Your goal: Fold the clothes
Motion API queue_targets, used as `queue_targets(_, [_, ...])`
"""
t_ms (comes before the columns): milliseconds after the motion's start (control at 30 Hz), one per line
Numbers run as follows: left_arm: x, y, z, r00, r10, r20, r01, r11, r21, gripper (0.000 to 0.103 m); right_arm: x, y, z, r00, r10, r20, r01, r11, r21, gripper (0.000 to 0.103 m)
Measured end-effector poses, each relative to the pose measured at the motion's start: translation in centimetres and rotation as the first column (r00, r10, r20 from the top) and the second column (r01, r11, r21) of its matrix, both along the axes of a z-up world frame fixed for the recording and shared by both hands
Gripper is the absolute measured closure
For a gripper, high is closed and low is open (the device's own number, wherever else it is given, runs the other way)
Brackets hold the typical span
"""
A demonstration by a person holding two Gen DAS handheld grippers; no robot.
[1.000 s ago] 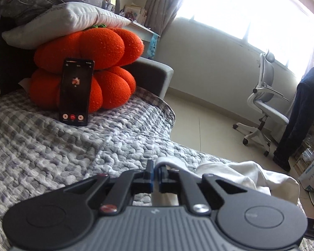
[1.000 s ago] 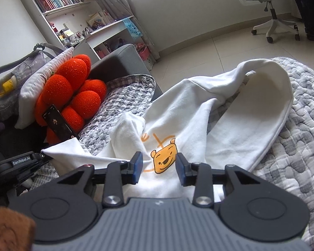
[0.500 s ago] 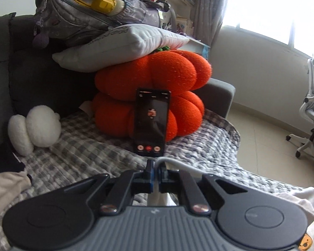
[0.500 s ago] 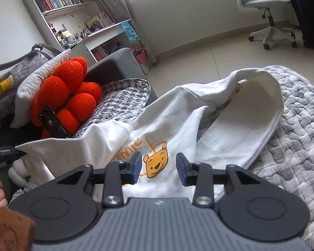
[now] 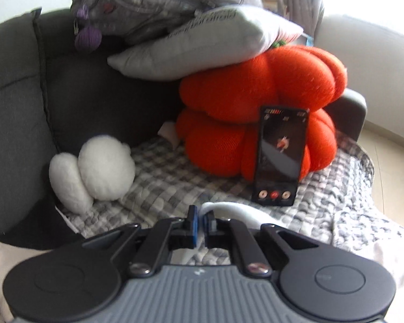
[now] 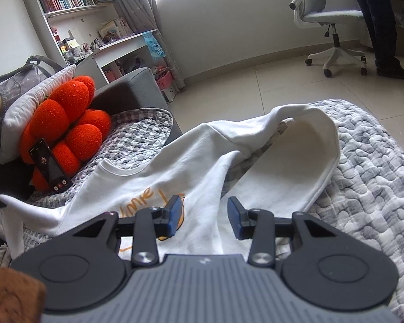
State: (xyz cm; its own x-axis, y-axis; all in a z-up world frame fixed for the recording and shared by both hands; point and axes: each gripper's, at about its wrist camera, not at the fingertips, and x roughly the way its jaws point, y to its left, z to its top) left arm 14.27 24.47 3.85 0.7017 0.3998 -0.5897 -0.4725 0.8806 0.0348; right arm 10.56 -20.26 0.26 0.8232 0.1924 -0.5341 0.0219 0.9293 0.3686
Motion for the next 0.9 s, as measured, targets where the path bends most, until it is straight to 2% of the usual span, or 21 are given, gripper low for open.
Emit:
queue_targets(133, [0.6,0.3,-1.4,0.999,0.017,-0.049,-0.017,1.000,0.006,0.087,-0.5,-1.0,0.3,0.999,-0.034,0.009,0.034,0.998,-0.061,0.056])
queue_targets(200, [0.6,0.3,-1.9,0.999,0.011,-0.054,-0.011,1.000,0.006,0.070,-0.6,-1.6,0.2,0.999,-0.052,0.004,0.052,0.995,-0.086,0.055])
queue_targets(267, [0.5,0.0,-1.9,0.999,0.001,-0.045,-0.001,1.000,0.018,0.060,-0.6,-2.1,-0.1,0.997,-0.072,-0.007,0.071,0.993,-0.092,0.054])
queue_targets(333, [0.3,-0.4,-1.8,0.999,-0.009,-0.033,0.010,0.999,0.031,0.054,-0.5,-2.6,-0.5,0.995,-0.092,-0.025,0.090,0.992,-0.090,0.054])
queue_targets(400, [0.2,-0.9,-1.5,1.000,-0.018,-0.013,0.019,0.999,0.035,0.040,-0.3,-3.0,-0.9,0.993,-0.107,-0.043,0.103,0.991,-0.084,0.054])
queue_targets(567, [0.1,-2.9,-0.8,0.996,-0.087,0.033,0.085,0.995,0.049,0.022,0.0,-3.6,-1.9,0.987,-0.137,-0.088,0.131,0.989,-0.074,0.054])
queue_targets(733, [1.1,-6.3,-0.9,0.975,-0.220,0.040,0.219,0.975,0.045,0.014,0.1,-3.7,-1.6,0.980,-0.164,-0.116,0.154,0.984,-0.091,0.054])
queue_targets(900, [3.7,-10.2,-1.6,0.925,-0.380,0.013,0.380,0.925,0.009,0.012,1.3,-4.1,-0.4,0.978,-0.165,-0.128,0.157,0.985,-0.071,0.054])
